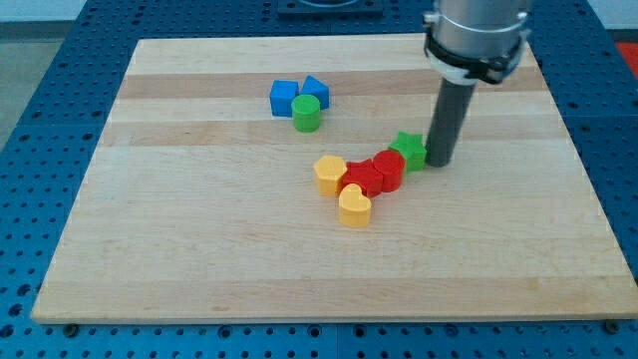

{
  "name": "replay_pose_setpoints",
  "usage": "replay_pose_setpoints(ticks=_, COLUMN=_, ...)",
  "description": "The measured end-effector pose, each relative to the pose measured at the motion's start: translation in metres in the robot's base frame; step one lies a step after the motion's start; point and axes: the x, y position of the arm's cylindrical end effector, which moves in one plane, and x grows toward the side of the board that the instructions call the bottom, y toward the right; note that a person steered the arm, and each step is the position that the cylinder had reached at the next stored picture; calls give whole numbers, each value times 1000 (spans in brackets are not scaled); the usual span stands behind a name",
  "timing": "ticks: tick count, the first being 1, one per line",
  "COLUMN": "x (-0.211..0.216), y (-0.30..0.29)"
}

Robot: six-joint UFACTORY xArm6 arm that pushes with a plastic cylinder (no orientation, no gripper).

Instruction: Push the green star diagonal to the green circle

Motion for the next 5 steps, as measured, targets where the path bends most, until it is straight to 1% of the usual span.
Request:
replay_pose_setpoints(ticks=1, x=-5, y=-6)
replay_pose_setpoints(ticks=3, x=30, y=28)
replay_pose_setpoints(ticks=4, x=27, y=19)
replay_pose_setpoints(ticks=5, x=16, y=-3)
